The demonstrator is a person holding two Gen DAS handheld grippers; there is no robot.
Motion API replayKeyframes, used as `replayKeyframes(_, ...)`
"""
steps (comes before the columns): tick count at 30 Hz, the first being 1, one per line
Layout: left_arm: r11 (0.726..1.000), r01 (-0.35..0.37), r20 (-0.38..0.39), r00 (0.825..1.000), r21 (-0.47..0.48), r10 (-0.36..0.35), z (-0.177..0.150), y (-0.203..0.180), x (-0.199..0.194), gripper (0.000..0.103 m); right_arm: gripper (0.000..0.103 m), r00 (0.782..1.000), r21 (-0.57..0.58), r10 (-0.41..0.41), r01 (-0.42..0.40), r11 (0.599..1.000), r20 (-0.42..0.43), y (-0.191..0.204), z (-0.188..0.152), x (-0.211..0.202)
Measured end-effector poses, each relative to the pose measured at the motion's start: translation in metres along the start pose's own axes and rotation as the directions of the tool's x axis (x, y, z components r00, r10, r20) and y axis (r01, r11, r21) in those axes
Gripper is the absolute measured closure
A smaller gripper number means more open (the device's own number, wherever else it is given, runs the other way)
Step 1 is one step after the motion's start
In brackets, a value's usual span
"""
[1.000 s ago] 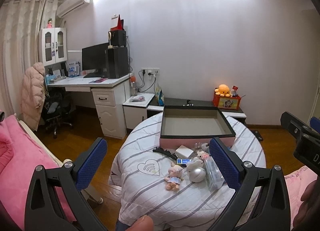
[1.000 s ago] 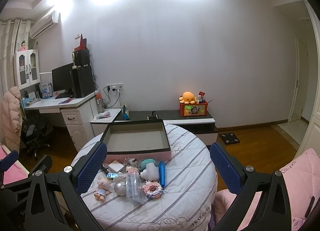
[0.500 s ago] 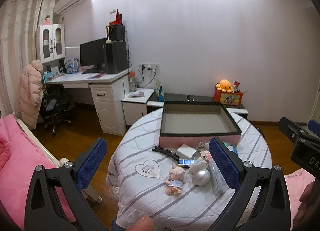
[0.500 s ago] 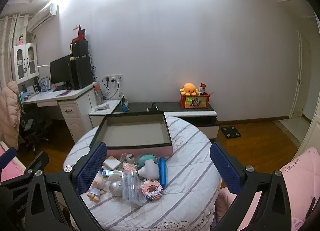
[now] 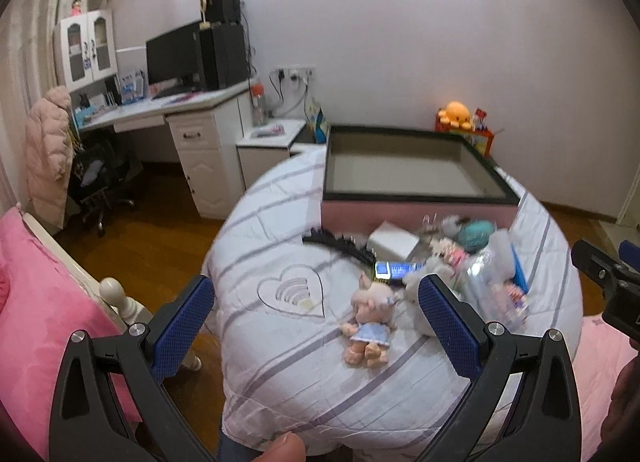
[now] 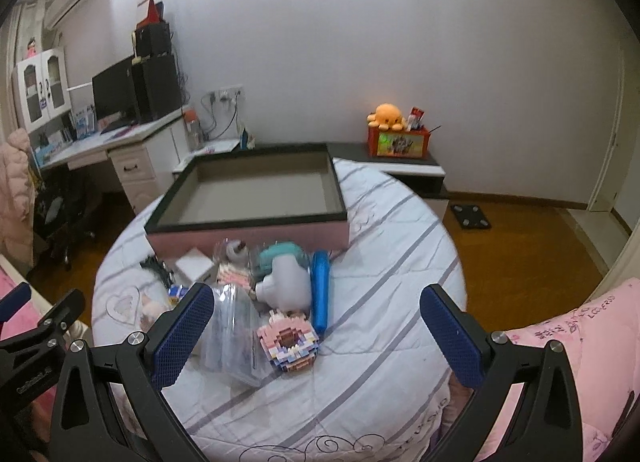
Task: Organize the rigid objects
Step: 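Grasp the pig doll with the left gripper while the right gripper grasps the clear plastic case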
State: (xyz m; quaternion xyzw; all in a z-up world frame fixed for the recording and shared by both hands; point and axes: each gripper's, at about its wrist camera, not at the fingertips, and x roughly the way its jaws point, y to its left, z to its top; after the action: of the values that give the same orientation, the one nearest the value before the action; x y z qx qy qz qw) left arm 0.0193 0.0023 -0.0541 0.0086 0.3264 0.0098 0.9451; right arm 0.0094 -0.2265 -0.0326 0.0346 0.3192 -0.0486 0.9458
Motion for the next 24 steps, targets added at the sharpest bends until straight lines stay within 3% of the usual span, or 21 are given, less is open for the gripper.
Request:
replayKeyframes(12, 0.998, 0.053, -0.144, 0.988, 0.021, -0.049, -0.031, -0.007, 0.054, 0.0, 0.0, 0.992, -0.064, 0.083, -0.089, 0.994, -0.099, 0.014, -0.019, 0.036)
replayKeyframes(19, 0.997, 0.071, -0.194, 0.979, 0.014, -0.067, -0.037, -0.008, 0.079, 0.0, 0.007, 0.981, -0.128, 0.132, -0.151, 0.98, -0.143, 0.037, -0.02, 0.053)
replayKeyframes(22, 0.997, 0.073, -0.224, 0.972, 0.021, -0.066, -0.037, -0.01, 0.092, 0.0, 0.02, 0.975, -0.154, 0.14, -0.167, 0.974, -0.174, 0.046, -0.023, 0.061)
replayKeyframes(24, 0.996, 0.081, -0.238, 0.969, 0.024, -0.073, -0.038, -0.012, 0.1, 0.0, 0.034, 0.968, -0.176, 0.139, -0.177, 0.968, -0.207, 0.051, -0.026, 0.07)
